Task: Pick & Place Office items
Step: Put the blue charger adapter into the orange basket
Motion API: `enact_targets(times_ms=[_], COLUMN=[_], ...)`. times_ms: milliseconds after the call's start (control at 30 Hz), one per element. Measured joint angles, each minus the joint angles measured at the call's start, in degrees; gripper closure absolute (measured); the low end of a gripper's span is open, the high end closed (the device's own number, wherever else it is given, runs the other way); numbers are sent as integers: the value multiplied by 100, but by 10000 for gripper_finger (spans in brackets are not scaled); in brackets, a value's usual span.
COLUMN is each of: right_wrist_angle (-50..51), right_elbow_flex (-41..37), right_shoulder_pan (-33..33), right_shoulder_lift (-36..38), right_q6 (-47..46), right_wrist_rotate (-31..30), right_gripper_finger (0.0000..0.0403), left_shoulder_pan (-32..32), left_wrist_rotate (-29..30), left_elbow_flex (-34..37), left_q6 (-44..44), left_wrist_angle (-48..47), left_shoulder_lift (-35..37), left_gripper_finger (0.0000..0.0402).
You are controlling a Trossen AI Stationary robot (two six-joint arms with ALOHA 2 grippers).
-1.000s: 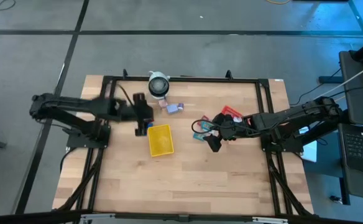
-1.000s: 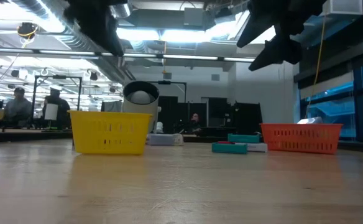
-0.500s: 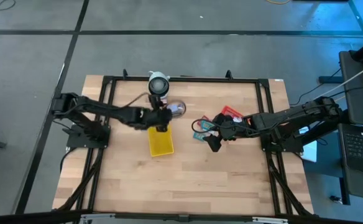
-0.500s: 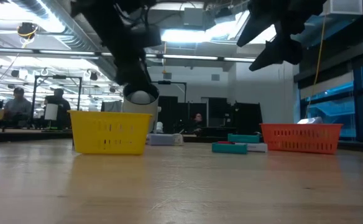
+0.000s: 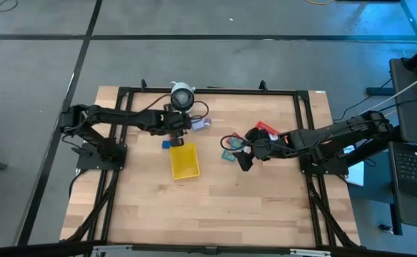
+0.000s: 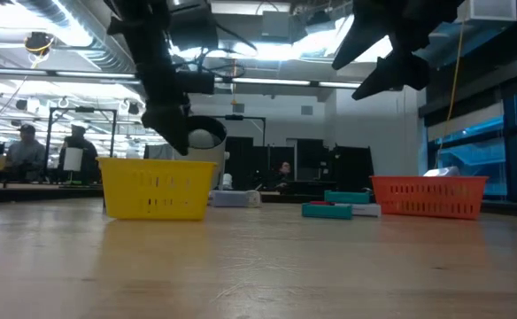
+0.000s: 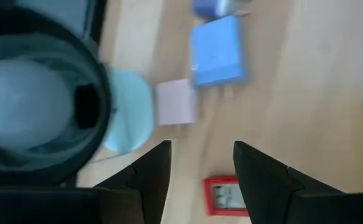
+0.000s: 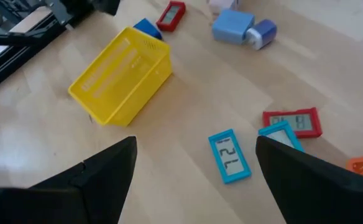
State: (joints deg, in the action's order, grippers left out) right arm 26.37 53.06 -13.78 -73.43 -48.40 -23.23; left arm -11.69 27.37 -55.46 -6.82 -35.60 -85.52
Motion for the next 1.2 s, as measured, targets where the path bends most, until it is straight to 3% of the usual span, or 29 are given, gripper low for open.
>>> enact_targets(times_ms=[233, 367, 500, 767, 833, 967, 1100, 1200], right_wrist_angle=[-69, -112, -114, -460, -762, -1140, -1147, -1353], right_elbow_flex=[0, 0, -2, -2, -2, -2, -18, -82], right_shoulder_pan=[0, 0, 0, 0, 1, 93, 567, 1057], right_shoulder_lift=[0, 0, 0, 0, 0, -51, -145, -325], right_q6=[-3, 1, 1, 369, 751, 1547, 973, 545], right_wrist_rotate=[-170, -187, -186, -188, -189, -422, -866, -800], right_gripper_finger=[69, 69, 69, 69, 69, 69, 69, 69], left_shoulder_pan=[350, 652, 755, 875, 951, 874, 605, 216], left_wrist_rotate=[668, 629, 1009, 1031, 925, 19, -314, -437], left_elbow_flex=[313, 505, 501, -221, -544, -835, -835, -835], left_q6=[-371, -593, -729, -716, -634, -189, 16, 75], left_wrist_angle=[-309, -299, -102, -713, -1148, -1582, -1733, -1859], left_shoulder_lift=[18, -22, -33, -32, 43, 651, 1376, 1802], left_gripper_finger=[249, 250, 244, 240, 240, 240, 240, 240])
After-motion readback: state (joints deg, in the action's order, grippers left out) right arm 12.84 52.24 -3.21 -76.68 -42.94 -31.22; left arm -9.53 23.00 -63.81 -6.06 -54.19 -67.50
